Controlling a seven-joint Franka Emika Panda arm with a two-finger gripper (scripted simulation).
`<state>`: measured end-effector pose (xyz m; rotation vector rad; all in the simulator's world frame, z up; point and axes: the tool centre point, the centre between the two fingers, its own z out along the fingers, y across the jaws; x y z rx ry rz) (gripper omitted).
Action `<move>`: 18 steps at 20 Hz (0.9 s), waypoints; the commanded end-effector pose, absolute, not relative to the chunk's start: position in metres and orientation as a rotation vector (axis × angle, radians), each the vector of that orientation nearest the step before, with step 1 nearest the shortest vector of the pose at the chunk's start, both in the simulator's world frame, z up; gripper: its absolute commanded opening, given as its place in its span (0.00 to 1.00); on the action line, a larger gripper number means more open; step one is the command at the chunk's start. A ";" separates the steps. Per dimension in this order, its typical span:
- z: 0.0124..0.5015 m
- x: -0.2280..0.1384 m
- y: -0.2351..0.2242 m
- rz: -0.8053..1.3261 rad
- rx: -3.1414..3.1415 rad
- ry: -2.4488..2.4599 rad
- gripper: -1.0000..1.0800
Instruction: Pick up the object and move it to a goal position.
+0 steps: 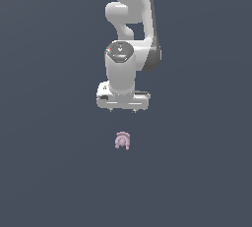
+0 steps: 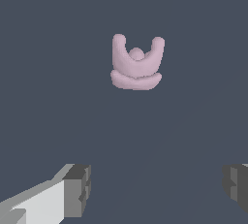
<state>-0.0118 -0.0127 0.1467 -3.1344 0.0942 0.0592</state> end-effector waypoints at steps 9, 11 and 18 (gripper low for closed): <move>0.155 -0.004 0.009 0.038 -3.152 -0.005 0.96; 0.157 -0.005 0.012 0.036 -3.153 -0.018 0.96; 0.153 0.001 0.009 0.035 -3.151 0.002 0.96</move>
